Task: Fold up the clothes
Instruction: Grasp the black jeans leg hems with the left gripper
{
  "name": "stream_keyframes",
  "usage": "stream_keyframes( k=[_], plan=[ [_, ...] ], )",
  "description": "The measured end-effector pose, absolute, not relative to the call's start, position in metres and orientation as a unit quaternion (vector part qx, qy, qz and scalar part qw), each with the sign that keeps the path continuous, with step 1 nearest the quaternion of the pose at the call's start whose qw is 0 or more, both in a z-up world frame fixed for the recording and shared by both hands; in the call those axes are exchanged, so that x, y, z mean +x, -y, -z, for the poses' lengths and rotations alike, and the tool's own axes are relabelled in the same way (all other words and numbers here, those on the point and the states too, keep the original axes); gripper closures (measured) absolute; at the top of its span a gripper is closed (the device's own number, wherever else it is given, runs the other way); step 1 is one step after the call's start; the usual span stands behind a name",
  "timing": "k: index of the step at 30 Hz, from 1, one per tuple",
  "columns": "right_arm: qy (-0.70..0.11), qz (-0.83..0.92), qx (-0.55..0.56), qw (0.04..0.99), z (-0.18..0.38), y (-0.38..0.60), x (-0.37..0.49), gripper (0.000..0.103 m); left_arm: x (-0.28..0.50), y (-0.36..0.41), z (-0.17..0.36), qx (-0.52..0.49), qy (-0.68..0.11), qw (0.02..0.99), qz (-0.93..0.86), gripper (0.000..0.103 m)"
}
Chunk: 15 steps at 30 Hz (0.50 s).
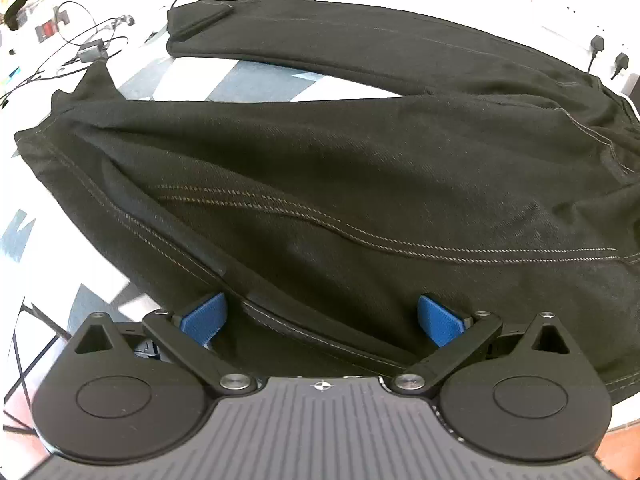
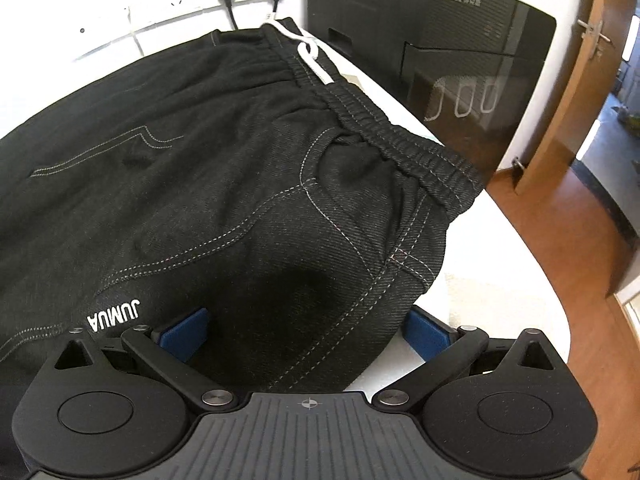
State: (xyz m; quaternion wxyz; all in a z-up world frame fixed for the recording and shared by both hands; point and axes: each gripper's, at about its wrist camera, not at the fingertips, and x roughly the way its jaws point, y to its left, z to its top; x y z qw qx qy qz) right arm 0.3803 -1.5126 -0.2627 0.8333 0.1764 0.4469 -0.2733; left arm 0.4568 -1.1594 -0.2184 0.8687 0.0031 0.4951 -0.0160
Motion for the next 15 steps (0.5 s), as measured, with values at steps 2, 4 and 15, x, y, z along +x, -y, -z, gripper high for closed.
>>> stream_keyframes(
  k=[2,4,15],
  plan=[
    [-0.451,0.281,0.188,0.826,0.259,1.512,0.382,0.001,0.459,1.143,0.215,-0.018,-0.496,0.868,-0.003,0.0],
    [-0.435,0.284,0.2,0.831,0.252,1.508,0.381,0.001,0.456,1.118,0.208,-0.052,-0.483,0.873,-0.043,0.0],
    [-0.404,0.253,0.194,0.858,0.238,1.461,0.397,0.001,0.462,1.008,0.209,-0.234,-0.46,0.848,-0.122,0.017]
  ],
)
